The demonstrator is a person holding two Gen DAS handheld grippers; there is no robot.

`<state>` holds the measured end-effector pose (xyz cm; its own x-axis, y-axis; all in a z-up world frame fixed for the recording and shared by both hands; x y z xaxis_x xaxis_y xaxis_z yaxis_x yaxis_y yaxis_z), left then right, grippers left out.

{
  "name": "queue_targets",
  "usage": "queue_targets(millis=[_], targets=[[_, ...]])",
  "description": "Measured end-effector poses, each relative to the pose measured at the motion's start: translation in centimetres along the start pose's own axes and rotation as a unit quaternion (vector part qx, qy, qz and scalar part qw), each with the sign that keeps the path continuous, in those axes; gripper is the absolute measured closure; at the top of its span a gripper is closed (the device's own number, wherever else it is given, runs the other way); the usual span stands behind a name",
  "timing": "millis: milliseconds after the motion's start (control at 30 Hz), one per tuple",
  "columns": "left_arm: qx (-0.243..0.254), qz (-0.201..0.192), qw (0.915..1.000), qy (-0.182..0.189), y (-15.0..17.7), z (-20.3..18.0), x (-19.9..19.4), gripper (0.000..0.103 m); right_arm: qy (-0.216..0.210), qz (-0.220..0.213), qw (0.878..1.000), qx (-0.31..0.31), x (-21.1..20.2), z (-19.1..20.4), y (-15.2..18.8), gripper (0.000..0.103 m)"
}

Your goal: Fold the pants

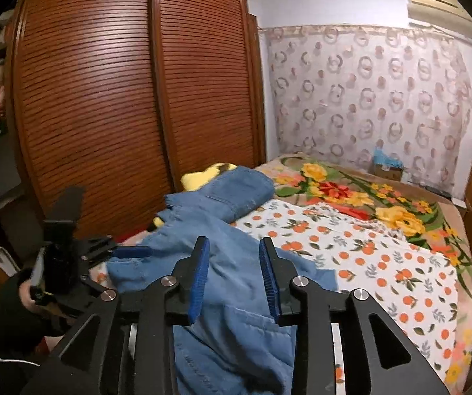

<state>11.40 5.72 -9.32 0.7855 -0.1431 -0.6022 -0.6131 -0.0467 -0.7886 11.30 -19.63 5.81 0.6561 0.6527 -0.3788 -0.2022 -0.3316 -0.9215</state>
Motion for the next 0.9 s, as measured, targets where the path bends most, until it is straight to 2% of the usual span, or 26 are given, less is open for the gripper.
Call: queue_targets(millis=[233,467,667,900], targets=[[0.002,0.005,1.0,0.004,0.2,-0.6,0.6,0.02,0.042,0.049,0.998,0.02,3.8,-1.2,1.6,0.069],[0.001,0.016,0.9999,0.0,0.9,-0.3,1.4,0.02,-0.007,0.115,0.991,0.064,8.3,0.0,4.5,0.069],[-0.009,0.02,0.9997,-0.005,1.3,0.5,1.7,0.02,-0.043,0.123,0.99,0.051,9.7,3.5,3.7,0.069],[-0.019,0.018,0.9996,-0.013,1.4,1.9,1.2,0.02,-0.062,0.152,0.986,0.037,13.8,4.5,3.0,0.069]])
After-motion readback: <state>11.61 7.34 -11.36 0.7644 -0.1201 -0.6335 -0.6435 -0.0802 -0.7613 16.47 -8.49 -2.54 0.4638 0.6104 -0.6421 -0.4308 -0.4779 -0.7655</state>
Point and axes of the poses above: each gripper's, at about its wrist camera, not at the fingertips, and x roughly the way its jaws point, z to its left, y to its underside, the point moved 7 cm from there along x, roughly the way its jaws point, and after that the axes turned 5 degrees about -x, right-handed, at the moved point
